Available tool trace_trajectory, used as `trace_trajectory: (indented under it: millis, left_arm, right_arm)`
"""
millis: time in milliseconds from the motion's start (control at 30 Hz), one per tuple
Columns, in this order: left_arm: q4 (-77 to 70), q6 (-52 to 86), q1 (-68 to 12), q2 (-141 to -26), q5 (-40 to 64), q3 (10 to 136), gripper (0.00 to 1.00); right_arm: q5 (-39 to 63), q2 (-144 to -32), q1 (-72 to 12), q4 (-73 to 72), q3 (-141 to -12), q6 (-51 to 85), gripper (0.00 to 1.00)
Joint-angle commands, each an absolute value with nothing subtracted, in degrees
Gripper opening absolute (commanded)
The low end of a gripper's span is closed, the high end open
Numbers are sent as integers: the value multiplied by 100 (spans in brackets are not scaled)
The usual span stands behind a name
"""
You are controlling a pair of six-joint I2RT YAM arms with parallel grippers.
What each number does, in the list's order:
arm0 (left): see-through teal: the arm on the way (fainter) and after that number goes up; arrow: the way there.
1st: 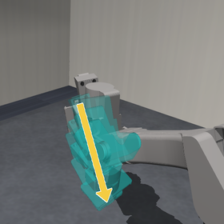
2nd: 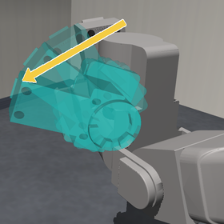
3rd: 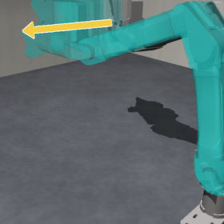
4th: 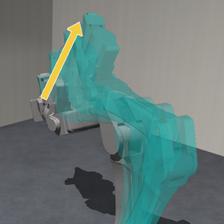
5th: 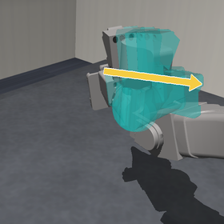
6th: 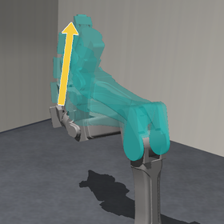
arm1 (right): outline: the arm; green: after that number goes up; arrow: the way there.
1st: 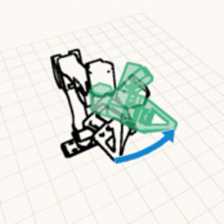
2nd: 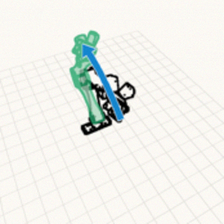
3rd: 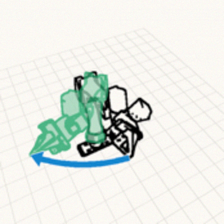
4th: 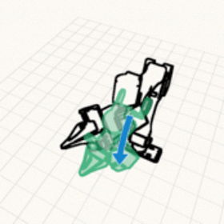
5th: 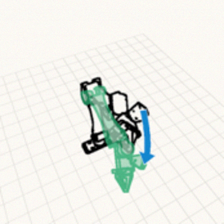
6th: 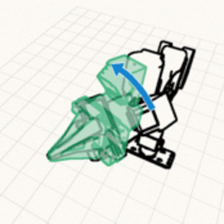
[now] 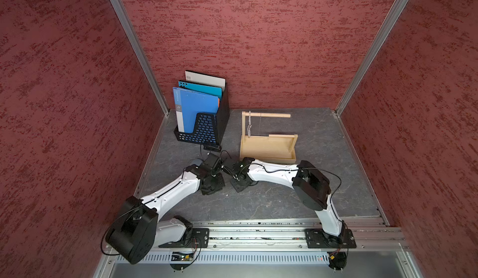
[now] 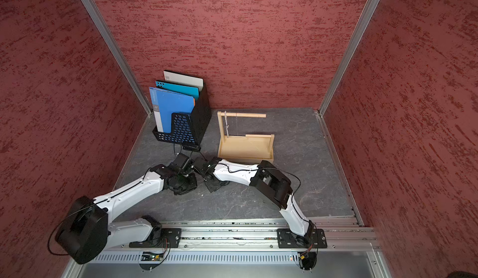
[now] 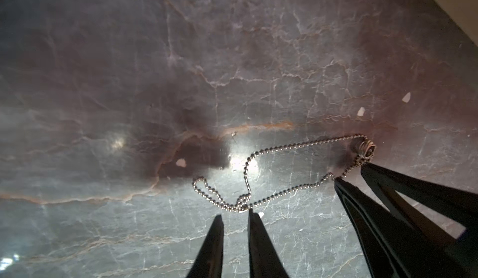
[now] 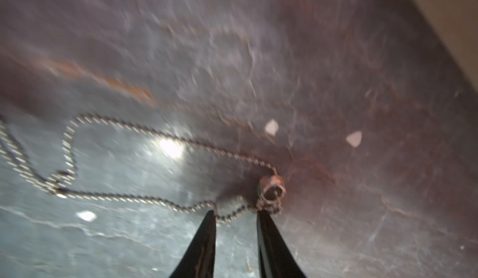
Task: Hang the necklace on the jewelry display stand
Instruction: Move the necklace to the center of the board.
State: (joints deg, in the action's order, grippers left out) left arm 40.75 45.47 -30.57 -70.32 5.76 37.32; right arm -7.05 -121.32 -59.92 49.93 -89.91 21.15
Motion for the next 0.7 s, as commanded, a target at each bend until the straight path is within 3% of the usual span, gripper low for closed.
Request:
trace_trajectory:
  millis: [0,200,300,467,667]
  left_arm:
    - [4034,5112,-4106,-6684,393,3561,20]
    - [3968,5595,-4508,-6437,274,3365,20]
    - [3807,5939,-4615,-6280,269,3233,20]
    - [3348,6354,-4685,-6133,99,3065,21]
    - [2962,6428,-4522,-6435,16,3296,22]
  right_arm:
    - [-873,-12137,-5723,4620,-8783,2055,29]
    - [-925,-11403,-5647,4247,-7464,2273,15]
    - [-740,-10840,-5651,3905,-6571,2669,13]
    - [-465,-9892,-5660,3505,-5650,3263,17]
    - [-400,-9993,-5617,3792,-6724,2908,27]
